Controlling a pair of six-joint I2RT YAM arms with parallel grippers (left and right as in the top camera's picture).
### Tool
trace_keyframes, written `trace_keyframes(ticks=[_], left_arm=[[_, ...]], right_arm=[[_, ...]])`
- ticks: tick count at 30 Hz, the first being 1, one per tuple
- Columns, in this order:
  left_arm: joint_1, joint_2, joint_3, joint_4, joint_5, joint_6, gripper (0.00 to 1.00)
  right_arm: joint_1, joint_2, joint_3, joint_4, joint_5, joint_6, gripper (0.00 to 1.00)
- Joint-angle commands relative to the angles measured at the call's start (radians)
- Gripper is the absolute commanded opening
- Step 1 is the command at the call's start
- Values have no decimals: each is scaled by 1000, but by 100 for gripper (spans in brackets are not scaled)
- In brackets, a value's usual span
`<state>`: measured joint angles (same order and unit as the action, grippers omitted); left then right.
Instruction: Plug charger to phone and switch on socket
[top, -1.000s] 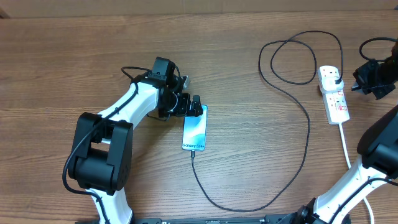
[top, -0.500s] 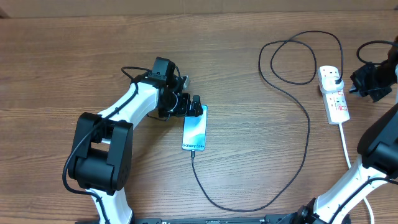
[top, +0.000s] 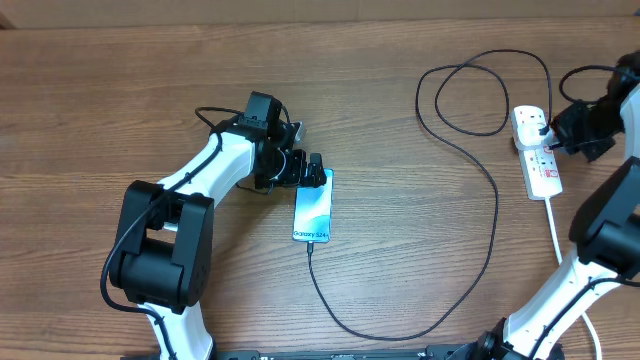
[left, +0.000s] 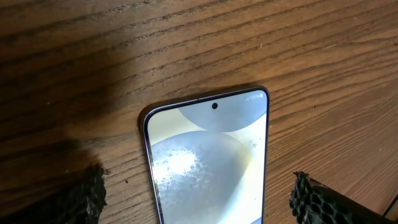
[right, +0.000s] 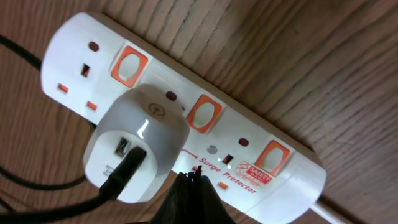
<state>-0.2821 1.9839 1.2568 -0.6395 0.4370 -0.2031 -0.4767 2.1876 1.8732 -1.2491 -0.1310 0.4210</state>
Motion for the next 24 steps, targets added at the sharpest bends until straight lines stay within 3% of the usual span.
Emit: trace_keyframes(ticks=[1,24], left_arm=[[10,122,-76,-18,-155,11,100],[10,122,-76,-13,-156,12,100]], right_arm=[[-1,26,-4,3,11,-3,4],[1,48,-4,53,25,-3,4]])
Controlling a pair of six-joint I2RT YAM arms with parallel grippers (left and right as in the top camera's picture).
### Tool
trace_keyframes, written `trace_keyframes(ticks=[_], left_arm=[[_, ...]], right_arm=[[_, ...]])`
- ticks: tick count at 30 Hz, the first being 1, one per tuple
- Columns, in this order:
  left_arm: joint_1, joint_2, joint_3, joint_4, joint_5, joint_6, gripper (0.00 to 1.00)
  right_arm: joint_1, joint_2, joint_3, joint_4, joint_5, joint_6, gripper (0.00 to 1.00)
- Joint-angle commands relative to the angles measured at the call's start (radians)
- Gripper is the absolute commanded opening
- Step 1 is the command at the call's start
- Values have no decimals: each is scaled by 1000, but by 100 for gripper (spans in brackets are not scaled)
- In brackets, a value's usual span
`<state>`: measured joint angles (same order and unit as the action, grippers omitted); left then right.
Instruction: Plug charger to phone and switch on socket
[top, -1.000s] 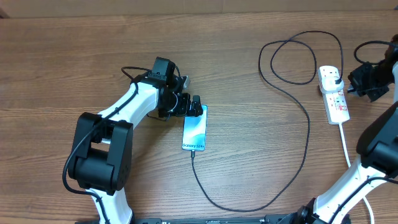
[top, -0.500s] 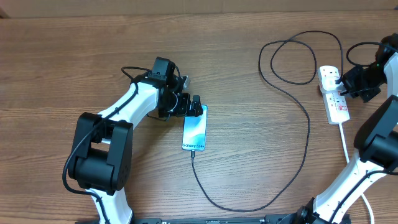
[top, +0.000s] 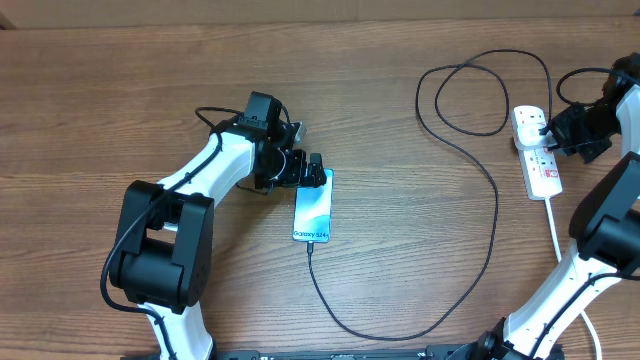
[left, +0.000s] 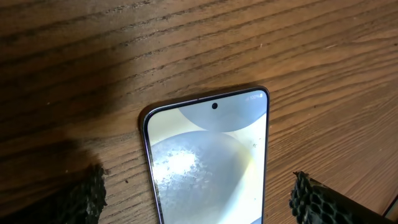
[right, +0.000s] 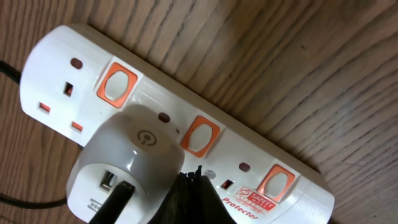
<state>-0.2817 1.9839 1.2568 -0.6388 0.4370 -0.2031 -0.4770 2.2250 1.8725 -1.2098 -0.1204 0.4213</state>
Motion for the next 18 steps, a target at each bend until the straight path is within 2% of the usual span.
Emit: trace_keyframes(ticks=[1,18], left_arm=[[10,122,-76,-14,-156,12,100],[10,122,-76,-11,-156,12,100]], right_arm=[[1,11,-3,18,14,-3,4],[35,117,-1,29,-16,-12,4]])
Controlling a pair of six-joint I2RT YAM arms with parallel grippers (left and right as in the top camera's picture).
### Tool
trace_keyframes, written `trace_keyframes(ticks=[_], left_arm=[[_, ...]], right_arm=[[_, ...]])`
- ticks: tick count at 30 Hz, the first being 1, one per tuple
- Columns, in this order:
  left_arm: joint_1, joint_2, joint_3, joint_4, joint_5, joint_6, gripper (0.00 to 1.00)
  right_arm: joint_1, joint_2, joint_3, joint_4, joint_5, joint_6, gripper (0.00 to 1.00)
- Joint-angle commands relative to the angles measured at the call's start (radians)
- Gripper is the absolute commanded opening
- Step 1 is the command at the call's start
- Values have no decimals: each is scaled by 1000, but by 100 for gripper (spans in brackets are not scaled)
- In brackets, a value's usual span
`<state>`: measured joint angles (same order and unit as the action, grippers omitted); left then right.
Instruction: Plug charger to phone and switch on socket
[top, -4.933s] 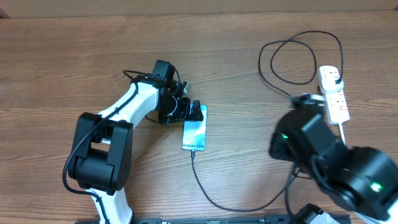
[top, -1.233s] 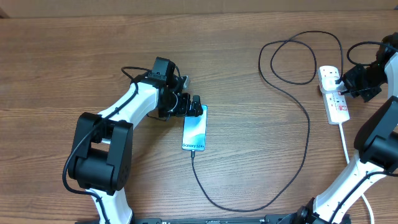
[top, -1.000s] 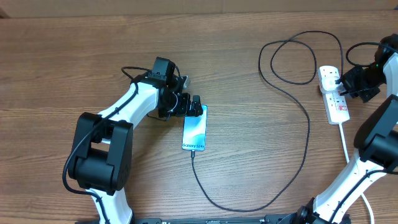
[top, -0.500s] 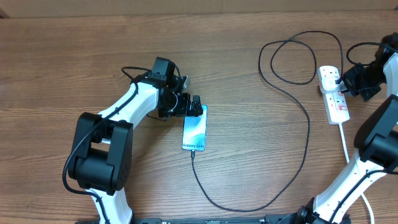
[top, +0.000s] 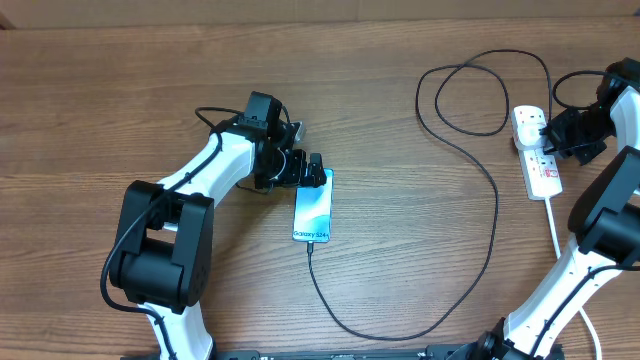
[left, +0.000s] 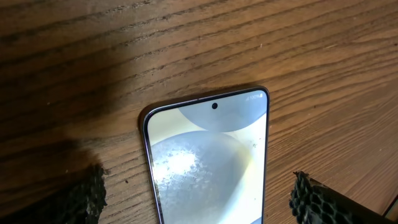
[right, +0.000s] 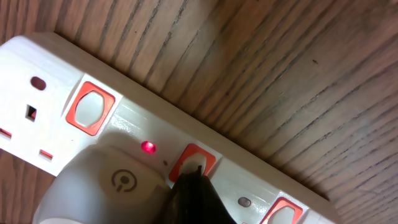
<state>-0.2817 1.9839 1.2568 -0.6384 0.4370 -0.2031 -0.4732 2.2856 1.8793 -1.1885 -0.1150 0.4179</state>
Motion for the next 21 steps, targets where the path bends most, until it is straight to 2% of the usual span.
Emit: trace_keyframes(ticks=[1,7,11,17,21], left_arm=[[10,122,-76,-11,-156,12,100],[10,122,-76,-11,-156,12,100],[10,122,-76,-11,-156,12,100],[10,121,-76,-76,-113,26,100],[10,90,-76,-100,5,154,100]], right_arm=[[31,56,-6,2,-21,-8,4],[28,45,26,-68,-8,-8,4],[28,-11,56,-107,69,-6,4],[27,-259,58,-111,73,-3,4],[27,-457,58,-104,76,-4,4]])
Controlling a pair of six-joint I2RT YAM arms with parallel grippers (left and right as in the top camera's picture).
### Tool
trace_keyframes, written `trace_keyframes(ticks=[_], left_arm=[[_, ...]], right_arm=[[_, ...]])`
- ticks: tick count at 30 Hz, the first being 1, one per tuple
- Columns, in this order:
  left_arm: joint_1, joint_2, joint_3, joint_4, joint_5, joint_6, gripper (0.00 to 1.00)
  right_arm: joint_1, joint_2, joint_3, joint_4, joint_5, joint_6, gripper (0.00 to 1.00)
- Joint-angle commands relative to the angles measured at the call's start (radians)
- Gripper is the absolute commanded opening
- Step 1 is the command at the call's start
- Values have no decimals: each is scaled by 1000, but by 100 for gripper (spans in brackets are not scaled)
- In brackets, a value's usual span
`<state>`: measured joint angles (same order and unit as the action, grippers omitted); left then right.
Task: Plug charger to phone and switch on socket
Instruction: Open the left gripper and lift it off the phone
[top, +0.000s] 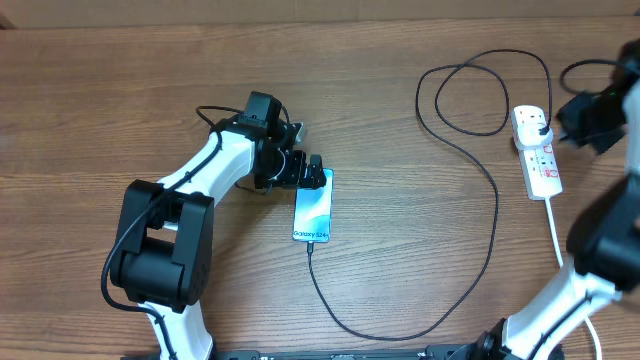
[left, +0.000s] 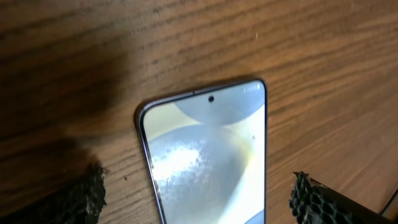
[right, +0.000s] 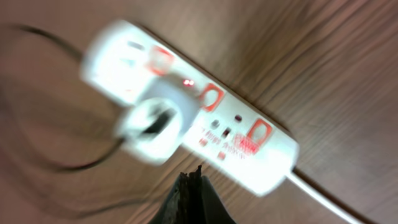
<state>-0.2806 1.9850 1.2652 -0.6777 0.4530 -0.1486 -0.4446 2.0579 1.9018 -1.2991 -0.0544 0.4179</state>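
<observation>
The phone (top: 312, 205) lies screen up on the table, with the black charger cable (top: 490, 215) plugged into its near end. My left gripper (top: 312, 172) is open, its fingers (left: 82, 198) on either side of the phone's (left: 205, 149) top end. The cable runs to a white charger plug (right: 152, 124) in the white power strip (top: 537, 150). A red lamp (right: 186, 82) glows on the strip (right: 249, 146) beside the plug. My right gripper (top: 580, 118) is shut on nothing and hangs clear of the strip, to its right; in its blurred wrist view the gripper (right: 193, 177) is off the strip.
The strip's white lead (top: 556, 235) runs down toward the table's near right edge. A loop of cable (top: 470, 95) lies left of the strip. Bare wooden table (top: 120, 90) surrounds the phone.
My shut right gripper was pressed on the strip's middle switch; now it is off the strip and farther away. The red lamp stays lit. The left gripper has shifted only slightly over the phone.
My shut right gripper was by the charger plug with no lamp lit, then nearer the middle switch. Then its tip was on that switch and a red lamp glowed. Now it is clear of the strip, lamp lit. The left gripper stayed open around the phone.
</observation>
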Motion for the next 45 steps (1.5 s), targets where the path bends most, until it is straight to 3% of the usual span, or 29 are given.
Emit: trace_keyframes(ticks=[1,3,13,16,17,21,22,30,45], left_arm=[[9,68,-84,-67,-4,105,100],[9,-51,-84,-78,-29,104,100],[9,-729,-82,-78,-268,72,100],[9,-905,-82,-78,-328,71,100],[9,-1002,-82,-82,-332,71,100],[9,-1136,-82,-92,-332,71,100],[9,-1157,-82,-104,-332,71,100],[9,-1209,-82,-210,-330,74,100],[9,-1169,-82,-242,-330,74,100]], right_arm=[[-3,-277,36,10,21,-4,4],[-23,-439,37,26,39,-4,4],[-127,-888,37,123,-17,4,6],[-118,-975,37,138,-65,4,25],[-105,-1019,37,138,-79,3,49],[-72,-1078,37,103,-80,3,96],[-66,-1086,37,89,-79,4,100],[-8,-1097,36,-39,-79,3,100],[13,-1096,36,-47,-79,3,100]])
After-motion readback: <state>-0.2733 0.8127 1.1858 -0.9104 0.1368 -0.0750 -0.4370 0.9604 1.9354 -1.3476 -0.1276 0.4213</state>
